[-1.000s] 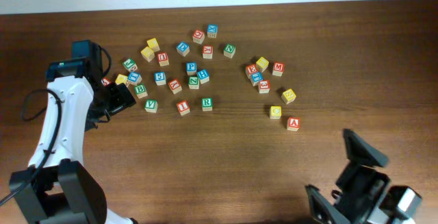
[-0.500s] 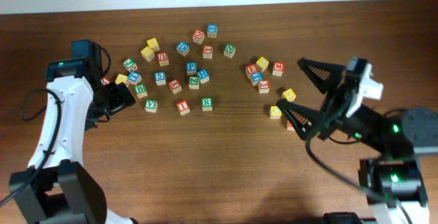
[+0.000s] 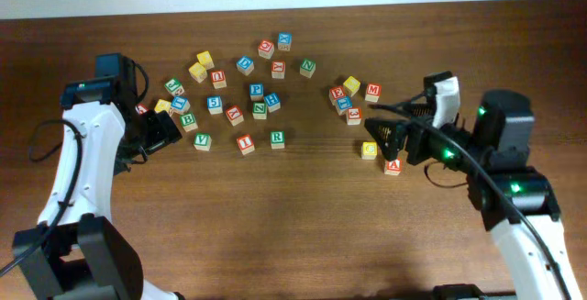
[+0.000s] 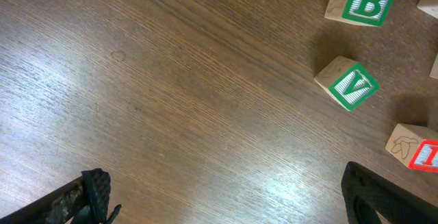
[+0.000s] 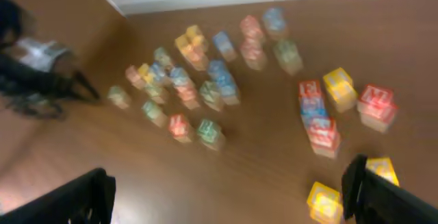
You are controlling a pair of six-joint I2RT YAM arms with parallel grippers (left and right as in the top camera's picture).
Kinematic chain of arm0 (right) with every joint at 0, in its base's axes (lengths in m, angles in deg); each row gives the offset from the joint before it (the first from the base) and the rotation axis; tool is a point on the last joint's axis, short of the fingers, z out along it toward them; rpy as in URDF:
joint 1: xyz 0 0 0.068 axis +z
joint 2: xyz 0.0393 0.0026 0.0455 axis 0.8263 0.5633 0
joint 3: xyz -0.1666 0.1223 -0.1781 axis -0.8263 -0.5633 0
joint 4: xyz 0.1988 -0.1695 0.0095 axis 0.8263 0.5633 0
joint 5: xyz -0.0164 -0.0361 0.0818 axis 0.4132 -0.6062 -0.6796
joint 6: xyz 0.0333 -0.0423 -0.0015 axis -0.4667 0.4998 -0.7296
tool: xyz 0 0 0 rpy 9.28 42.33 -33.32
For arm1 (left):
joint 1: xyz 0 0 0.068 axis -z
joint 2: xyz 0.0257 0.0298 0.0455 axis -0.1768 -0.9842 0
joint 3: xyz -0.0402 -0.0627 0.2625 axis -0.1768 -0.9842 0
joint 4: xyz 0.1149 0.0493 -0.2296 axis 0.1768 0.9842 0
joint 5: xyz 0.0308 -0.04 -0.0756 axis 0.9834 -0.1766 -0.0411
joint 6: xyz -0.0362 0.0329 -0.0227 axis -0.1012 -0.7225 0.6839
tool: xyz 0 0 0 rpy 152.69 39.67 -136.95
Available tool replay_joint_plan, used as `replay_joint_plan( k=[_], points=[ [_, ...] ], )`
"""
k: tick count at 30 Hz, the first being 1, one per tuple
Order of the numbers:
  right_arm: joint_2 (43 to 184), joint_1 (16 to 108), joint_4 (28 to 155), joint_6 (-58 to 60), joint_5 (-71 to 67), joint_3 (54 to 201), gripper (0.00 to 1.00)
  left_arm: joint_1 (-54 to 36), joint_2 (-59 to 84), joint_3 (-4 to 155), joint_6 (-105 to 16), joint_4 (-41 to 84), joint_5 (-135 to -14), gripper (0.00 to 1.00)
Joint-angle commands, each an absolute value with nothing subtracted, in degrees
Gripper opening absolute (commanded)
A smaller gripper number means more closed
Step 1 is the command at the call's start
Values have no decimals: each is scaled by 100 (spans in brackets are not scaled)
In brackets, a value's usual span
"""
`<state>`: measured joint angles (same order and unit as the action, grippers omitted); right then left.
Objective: Spell out CVPR
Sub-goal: 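Move the right gripper over the yellow C block, then close the right gripper on the yellow C block and lift it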
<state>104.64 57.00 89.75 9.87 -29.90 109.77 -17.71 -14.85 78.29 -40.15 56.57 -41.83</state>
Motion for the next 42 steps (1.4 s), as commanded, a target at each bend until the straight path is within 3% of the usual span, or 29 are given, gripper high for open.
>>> replay_joint_plan(
  k=[1,4,8,10,12,15,19,22,33,39,42],
  points=[
    [11050,6150,9655,1323,-1618,11596,98,-1787,-1359,7903,-3924,5666,-4153,99],
    [11935,6532,10293,1303,-1548,12081,98,-1787,-1359,7903,-3924,5666,-4153,99],
    [12507,6668,10118,1301,-3550,12101,98,-1787,-1359,7903,-3924,5666,-4153,99],
    [12628,6670,9834,1301,-3830,12101,98,-1787,-1359,7903,-3924,5666,-4153,99],
    [12735,6670,9734,753,-3178,12101,100,-1787,-1359,7903,-3924,5666,-4153,99],
    [12824,6747,9819,-126,-1613,12101,94,-1787,-1359,7903,-3924,5666,-4153,99],
    [13034,7394,9716,-799,575,12101,79,-1787,-1359,7903,-3924,5666,-4153,99],
    [13609,7750,9795,-1197,1667,12101,79,-1787,-1359,7903,-3924,5666,-4153,99],
    [14684,7669,9924,-1234,1674,12094,79,-1787,-1359,7903,-3924,5666,-4153,99],
    [14781,7512,9819,-753,806,12094,79,-1787,-1359,7903,-3924,5666,-4153,99],
    [14781,7396,9821,-753,806,12094,72,-1787,-1359,7903,-3924,5666,-4153,99]
  ],
)
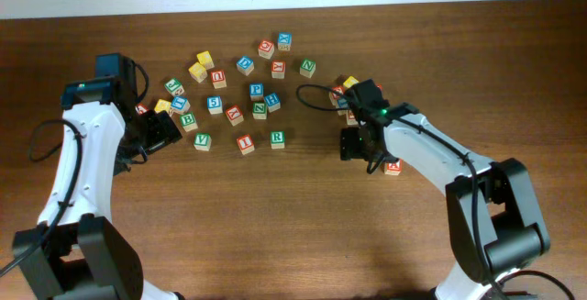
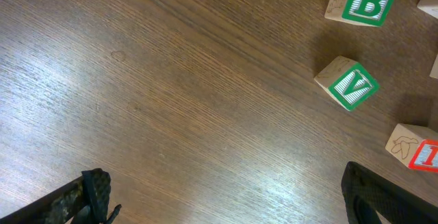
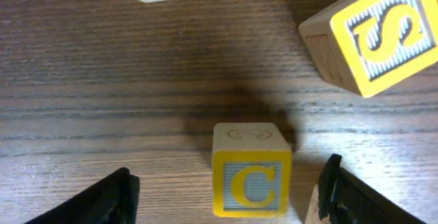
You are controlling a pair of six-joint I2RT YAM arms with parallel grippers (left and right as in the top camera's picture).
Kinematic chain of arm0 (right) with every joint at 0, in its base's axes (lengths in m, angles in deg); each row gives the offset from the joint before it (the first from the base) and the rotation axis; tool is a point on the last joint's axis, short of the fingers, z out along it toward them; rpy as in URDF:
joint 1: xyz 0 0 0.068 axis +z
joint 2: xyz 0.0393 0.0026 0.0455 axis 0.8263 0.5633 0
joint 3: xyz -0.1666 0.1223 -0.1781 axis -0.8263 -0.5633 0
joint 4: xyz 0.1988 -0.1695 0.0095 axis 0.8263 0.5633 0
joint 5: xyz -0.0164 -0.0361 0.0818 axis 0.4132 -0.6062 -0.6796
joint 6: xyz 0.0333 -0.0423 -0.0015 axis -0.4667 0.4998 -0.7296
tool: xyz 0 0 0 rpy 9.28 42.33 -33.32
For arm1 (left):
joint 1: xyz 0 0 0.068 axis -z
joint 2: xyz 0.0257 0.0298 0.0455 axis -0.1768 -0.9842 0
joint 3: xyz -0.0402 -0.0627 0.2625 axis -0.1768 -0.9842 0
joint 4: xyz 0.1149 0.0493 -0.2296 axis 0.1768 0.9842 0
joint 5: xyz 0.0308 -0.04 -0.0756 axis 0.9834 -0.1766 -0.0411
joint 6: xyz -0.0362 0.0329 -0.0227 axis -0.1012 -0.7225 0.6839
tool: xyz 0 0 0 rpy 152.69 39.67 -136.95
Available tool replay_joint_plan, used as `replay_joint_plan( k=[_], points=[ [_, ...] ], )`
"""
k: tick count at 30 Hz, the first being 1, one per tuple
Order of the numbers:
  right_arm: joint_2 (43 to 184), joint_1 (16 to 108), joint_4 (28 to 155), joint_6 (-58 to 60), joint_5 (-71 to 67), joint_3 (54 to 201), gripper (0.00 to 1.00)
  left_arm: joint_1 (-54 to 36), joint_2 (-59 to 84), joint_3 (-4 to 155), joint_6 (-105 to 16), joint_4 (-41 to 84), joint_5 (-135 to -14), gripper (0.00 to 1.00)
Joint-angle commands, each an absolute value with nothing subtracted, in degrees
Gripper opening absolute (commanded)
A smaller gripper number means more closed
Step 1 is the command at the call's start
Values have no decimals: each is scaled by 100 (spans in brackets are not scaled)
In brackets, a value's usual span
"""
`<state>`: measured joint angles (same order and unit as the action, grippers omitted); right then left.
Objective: Spell out CVPR
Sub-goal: 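Close the right gripper on the yellow C block and lift it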
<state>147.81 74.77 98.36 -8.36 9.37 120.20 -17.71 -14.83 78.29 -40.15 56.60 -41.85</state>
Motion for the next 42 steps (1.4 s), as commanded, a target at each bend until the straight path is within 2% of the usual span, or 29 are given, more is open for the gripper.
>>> replay_joint_plan(
  k=[1,2,4,9,13,22,25,31,37,42],
  points=[
    [14781,7396,9819,-753,806,12094,70,-1787,-1359,7903,-3924,5666,-4153,99],
    [14781,7398,9817,-753,808,12094,70,-1787,-1359,7903,-3924,5666,-4153,99],
    [14781,7398,9775,-627,808,12094,61,-1787,-1359,7903,-3924,5666,-4153,99],
    [14781,7398,9760,-434,811,12094,59,-1787,-1359,7903,-3924,5666,-4153,99],
    [14781,7396,9692,-432,817,12094,51,-1787,-1359,7903,-3924,5666,-4153,99],
    [14783,7396,9690,-432,964,11998,51,-1787,-1359,7903,-3924,5666,-4142,99],
    [14783,7396,9681,-432,964,11980,45,-1787,-1359,7903,-3924,5666,-4140,99],
    [14783,7396,9603,-432,961,11816,45,-1787,-1359,7903,-3924,5666,-4140,99],
    [14781,7396,9369,-432,961,11847,32,-1787,-1359,7903,-3924,5666,-4140,99],
    [14778,7407,9471,-432,760,11974,27,-1787,-1359,7903,-3924,5666,-4140,99]
  ],
)
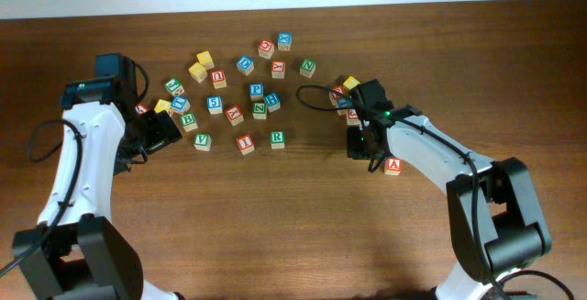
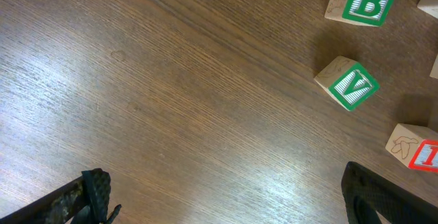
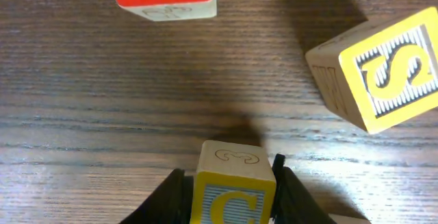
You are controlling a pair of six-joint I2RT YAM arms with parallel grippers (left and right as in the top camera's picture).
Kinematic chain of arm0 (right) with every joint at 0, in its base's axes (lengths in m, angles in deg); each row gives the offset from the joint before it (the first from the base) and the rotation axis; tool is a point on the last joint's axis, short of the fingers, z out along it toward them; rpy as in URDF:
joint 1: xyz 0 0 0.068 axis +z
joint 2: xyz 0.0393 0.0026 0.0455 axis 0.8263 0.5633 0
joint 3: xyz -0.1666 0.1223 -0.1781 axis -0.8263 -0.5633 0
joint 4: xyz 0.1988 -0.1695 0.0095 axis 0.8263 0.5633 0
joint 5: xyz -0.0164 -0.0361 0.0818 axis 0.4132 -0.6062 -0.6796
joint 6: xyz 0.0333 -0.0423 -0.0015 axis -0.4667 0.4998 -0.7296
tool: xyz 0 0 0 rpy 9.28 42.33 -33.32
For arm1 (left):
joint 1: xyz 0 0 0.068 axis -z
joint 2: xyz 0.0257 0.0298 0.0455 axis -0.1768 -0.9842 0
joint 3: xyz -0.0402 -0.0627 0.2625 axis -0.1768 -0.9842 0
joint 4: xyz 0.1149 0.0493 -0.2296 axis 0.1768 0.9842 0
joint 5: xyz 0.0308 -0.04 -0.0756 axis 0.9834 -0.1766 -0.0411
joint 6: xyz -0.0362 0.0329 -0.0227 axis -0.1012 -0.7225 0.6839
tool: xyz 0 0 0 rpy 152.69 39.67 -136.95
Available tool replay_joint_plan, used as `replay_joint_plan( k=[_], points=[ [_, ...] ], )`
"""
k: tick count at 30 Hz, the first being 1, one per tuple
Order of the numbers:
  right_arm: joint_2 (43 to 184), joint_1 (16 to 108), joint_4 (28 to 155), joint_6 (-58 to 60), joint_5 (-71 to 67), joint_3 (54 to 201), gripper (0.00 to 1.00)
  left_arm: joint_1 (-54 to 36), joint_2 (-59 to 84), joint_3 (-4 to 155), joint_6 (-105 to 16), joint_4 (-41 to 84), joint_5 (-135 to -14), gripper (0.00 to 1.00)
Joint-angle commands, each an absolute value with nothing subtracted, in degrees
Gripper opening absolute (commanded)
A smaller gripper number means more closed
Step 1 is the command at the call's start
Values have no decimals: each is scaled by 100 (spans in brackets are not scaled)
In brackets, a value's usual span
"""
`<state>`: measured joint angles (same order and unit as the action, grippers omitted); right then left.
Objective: Spell out CVPR
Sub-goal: 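Close the right gripper on the yellow C block and lift it, then carry the C block to the front center and release it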
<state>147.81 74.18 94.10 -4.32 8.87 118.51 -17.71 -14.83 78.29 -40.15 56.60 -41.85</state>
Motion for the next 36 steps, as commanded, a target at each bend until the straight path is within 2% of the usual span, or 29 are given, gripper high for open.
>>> replay_joint_plan(
  k=[1,7,12,14,16,21,25,32,36],
  points=[
    [14778,7407,9546,-432,625,12061,26,-1787,-1359,7903,-3924,5666,-4140,99],
    [14636,7490,10612,-360,-324,13062,24,-1787,-1359,7903,-3924,5666,-4140,99],
    [14455,8351,10907,-675,-1602,13399,23,-1787,-1359,7903,-3924,5666,-4140,99],
    [14523,8858,10776,-1284,-1163,13397,22,-1787,-1359,7903,-3924,5666,-4140,99],
    [14684,9413,10711,-2135,-103,13397,22,-1787,-1359,7903,-3924,5666,-4140,99],
    [15312,10222,10313,-3363,870,13397,22,-1787,-1359,7903,-3924,5666,-4140,99],
    [15808,10524,9826,-3378,815,13397,22,-1787,-1359,7903,-3924,5666,-4140,99],
    [15810,10683,9511,-3378,797,13397,22,-1787,-1359,7903,-3924,5666,-4137,99],
    [15810,10687,9513,-3335,804,13397,31,-1787,-1359,7903,-3924,5666,-4140,99]
  ],
)
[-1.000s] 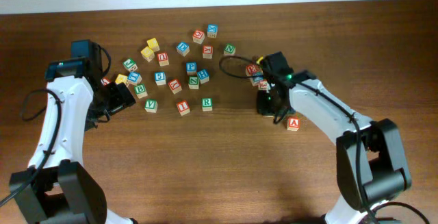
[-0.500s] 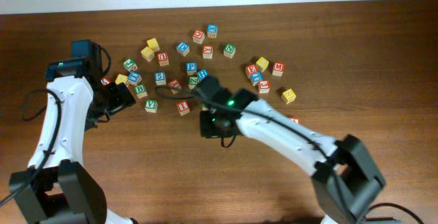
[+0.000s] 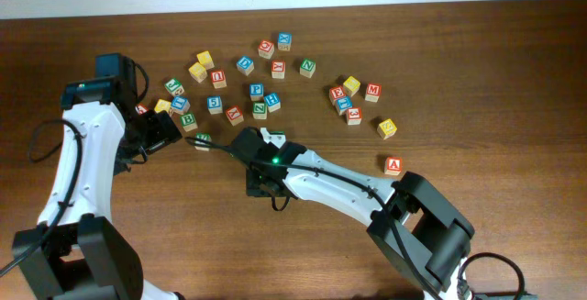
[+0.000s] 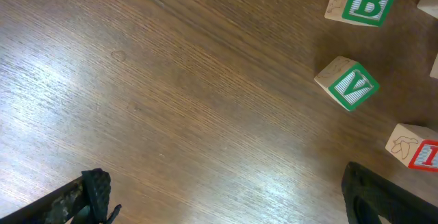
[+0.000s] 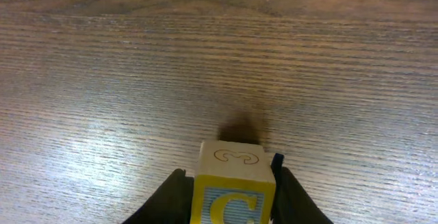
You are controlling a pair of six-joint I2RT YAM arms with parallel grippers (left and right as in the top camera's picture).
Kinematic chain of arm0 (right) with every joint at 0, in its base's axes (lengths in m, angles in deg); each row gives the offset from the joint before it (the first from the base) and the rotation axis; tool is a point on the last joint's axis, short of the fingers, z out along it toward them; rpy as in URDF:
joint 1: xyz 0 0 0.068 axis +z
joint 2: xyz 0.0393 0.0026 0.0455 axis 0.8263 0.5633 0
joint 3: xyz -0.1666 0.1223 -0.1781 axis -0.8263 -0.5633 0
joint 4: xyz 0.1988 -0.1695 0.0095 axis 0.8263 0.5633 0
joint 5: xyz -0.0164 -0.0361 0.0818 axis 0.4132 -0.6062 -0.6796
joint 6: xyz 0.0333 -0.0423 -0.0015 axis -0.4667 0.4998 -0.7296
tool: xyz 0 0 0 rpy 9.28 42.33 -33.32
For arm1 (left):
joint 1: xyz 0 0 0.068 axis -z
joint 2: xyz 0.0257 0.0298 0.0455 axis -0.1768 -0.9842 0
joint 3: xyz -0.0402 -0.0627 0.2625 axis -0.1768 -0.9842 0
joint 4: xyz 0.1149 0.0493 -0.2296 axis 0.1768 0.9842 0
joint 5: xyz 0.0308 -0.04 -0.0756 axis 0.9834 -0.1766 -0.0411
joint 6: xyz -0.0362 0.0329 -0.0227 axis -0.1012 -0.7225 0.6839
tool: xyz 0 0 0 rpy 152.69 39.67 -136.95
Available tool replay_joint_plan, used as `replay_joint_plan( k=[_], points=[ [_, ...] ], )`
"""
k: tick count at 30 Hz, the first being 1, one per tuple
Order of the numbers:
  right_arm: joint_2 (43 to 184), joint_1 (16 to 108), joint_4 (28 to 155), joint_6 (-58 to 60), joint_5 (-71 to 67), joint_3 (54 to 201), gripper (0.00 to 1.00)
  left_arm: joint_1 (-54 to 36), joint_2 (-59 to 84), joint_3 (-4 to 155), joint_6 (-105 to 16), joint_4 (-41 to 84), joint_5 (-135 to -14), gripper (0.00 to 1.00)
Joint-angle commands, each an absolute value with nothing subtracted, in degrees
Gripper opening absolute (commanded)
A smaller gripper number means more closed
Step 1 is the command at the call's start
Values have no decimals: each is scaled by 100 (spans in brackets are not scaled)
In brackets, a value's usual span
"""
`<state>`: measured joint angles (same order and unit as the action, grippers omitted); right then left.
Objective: Spell out CVPR
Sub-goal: 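Carry the C block to the front center and release it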
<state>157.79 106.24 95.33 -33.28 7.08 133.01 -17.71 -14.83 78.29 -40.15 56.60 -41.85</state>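
My right gripper is shut on the yellow C block, low over bare wood; in the overhead view the right gripper is left of the table's middle, in front of the block cluster. The green V block lies ahead of my open left gripper, and overhead the V block is just right of the left gripper. The blue P block sits in the cluster. The right arm covers where the R block would be.
Several lettered blocks are scattered across the far half of the table. A green B block and a red block flank the V. A smaller group, a yellow S block and an A block lie at right.
My right gripper, still shut on the C block, has moved from beside the right group of blocks to left of the table's middle. The left arm has not moved.
My right gripper was open and raised at the right side. It then stood open around the C block beside the S block, then shut on it. Now it holds the C block in front of the main cluster. My left gripper stayed open near the V.
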Motion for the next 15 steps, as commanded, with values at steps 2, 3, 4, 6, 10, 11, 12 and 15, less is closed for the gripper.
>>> replay_joint_plan(
  k=[2,3,4,6,10,11,12,15],
  points=[
    [15810,10687,9515,-3332,778,13397,34,-1787,-1359,7903,-3924,5666,-4140,99],
    [15810,10687,9513,-3300,721,13397,35,-1787,-1359,7903,-3924,5666,-4140,99],
    [15810,10687,9482,-3147,651,13397,34,-1787,-1359,7903,-3924,5666,-4140,99],
    [15810,10685,9474,-3053,644,13397,35,-1787,-1359,7903,-3924,5666,-4140,99],
    [15810,10685,9450,-3103,634,13397,35,-1787,-1359,7903,-3924,5666,-4140,99],
    [15810,10685,9423,-3109,618,13397,35,-1787,-1359,7903,-3924,5666,-4137,99],
    [15808,10685,9399,-3247,620,13397,35,-1787,-1359,7903,-3924,5666,-4140,99],
    [15808,10685,9391,-3361,620,13397,29,-1787,-1359,7903,-3924,5666,-4140,99]
  ],
)
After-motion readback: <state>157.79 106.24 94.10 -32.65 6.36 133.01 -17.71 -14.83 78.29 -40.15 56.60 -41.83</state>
